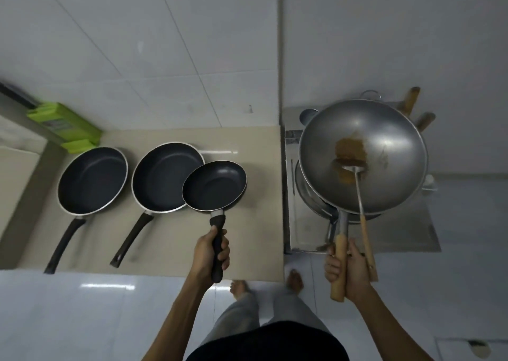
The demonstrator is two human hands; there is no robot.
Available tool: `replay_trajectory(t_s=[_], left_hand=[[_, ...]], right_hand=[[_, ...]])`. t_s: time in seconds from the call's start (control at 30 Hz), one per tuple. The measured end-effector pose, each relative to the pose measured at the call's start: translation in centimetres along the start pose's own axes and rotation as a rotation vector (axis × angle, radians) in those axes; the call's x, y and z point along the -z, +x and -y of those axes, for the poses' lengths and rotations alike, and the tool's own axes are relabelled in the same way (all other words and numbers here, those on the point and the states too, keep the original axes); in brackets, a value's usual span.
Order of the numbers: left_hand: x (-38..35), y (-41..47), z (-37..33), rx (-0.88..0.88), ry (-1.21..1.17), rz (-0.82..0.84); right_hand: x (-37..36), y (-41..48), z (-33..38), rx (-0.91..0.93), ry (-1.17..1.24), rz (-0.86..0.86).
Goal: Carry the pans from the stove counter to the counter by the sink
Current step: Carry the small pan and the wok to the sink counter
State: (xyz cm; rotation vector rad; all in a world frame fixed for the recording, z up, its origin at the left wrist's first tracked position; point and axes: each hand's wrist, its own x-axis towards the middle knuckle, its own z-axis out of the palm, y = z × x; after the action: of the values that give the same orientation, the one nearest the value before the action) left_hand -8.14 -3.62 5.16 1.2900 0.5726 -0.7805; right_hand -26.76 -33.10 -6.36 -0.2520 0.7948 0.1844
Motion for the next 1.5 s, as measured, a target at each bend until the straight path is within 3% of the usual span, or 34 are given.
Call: replay_trajectory(t_s=[0.17, 0.33, 0.6, 1.0, 1.07, 1.2, 1.5], left_hand=[[3.4, -1.4, -0.2, -0.052, -0.048, -0.004], [6.8, -1.9, -1.0, -0.072, -0.049, 0.022], [9.4, -2.3, -2.5, -0.089, 0.057, 0.091], [4.2, -1.5, -2.8, -0.101, 0.043, 0.075], [3.2, -1.4, -2.7, -0.098, 0.032, 0.065], [1.5, -1.7, -2.3, -0.108, 0.001, 0.029], [0.9, -3.1, -0.6, -0.136, -0.141, -0.038]], right_hand=[[-0.4, 0.0, -2.3, -0.018, 0.279, 0.201], [0.2, -0.7, -5.3, 0.116, 0.528, 0.297], [-0.1, -1.0, -4.8, 0.198, 0.355, 0.182], [-0.7, 0.8, -0.9, 0.102, 0.175, 0.085], [-1.2, 1.1, -0.2, 0.04, 0.181, 0.168], [-3.8, 1.1, 0.4, -0.058, 0.24, 0.521], [-6.6, -3.0, -0.7, -0.145, 0.245, 0.601]])
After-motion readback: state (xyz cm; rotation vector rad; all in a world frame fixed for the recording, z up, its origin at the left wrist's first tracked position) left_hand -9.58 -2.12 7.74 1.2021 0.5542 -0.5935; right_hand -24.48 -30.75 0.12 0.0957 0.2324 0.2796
